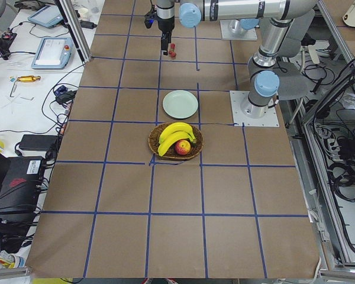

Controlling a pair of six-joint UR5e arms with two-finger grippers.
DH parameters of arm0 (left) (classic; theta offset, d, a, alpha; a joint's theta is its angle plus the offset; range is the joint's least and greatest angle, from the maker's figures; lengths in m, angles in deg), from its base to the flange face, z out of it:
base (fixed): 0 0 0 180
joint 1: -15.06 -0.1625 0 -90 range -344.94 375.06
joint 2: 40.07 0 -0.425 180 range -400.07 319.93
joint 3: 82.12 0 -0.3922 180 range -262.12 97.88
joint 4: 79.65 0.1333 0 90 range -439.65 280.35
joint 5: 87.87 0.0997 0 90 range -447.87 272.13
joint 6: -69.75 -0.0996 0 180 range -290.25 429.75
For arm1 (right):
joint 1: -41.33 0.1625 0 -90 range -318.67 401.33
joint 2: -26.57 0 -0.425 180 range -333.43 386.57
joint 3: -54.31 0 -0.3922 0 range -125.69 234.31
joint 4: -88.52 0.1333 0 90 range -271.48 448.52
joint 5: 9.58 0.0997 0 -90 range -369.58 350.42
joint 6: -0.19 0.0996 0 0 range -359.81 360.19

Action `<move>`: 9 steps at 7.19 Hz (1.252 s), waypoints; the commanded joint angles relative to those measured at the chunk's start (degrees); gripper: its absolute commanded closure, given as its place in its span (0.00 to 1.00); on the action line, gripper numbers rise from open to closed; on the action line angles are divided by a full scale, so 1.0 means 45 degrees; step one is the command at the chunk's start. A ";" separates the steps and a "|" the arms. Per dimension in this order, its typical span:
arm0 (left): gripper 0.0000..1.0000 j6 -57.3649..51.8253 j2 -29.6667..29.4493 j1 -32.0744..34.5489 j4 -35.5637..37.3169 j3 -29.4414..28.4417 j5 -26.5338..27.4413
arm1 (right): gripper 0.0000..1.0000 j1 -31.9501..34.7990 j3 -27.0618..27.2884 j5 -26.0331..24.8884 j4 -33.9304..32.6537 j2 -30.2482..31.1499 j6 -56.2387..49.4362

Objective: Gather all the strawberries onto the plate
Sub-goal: 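Move the right gripper over the three red strawberries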

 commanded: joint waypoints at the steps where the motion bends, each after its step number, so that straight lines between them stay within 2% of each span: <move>1: 0.00 0.0008 0.0001 0.0000 0.0003 0.0081 0.0026 | 0.00 0.0338 0.1111 0.0011 -0.1701 -0.0440 -0.0178; 3: 0.00 0.0086 0.0001 0.0000 0.0003 0.0101 0.0007 | 0.00 0.0610 0.2146 0.0031 -0.3008 -0.1062 -0.1518; 5: 0.00 0.0086 -0.0019 0.0020 -0.0016 0.0101 0.0006 | 0.00 0.0651 0.2851 0.0050 -0.3599 -0.1436 -0.2617; 9: 0.00 0.0125 -0.0019 0.0020 -0.0016 0.0179 -0.0013 | 0.04 0.0651 0.4199 0.1141 -0.5469 -0.2137 -0.4314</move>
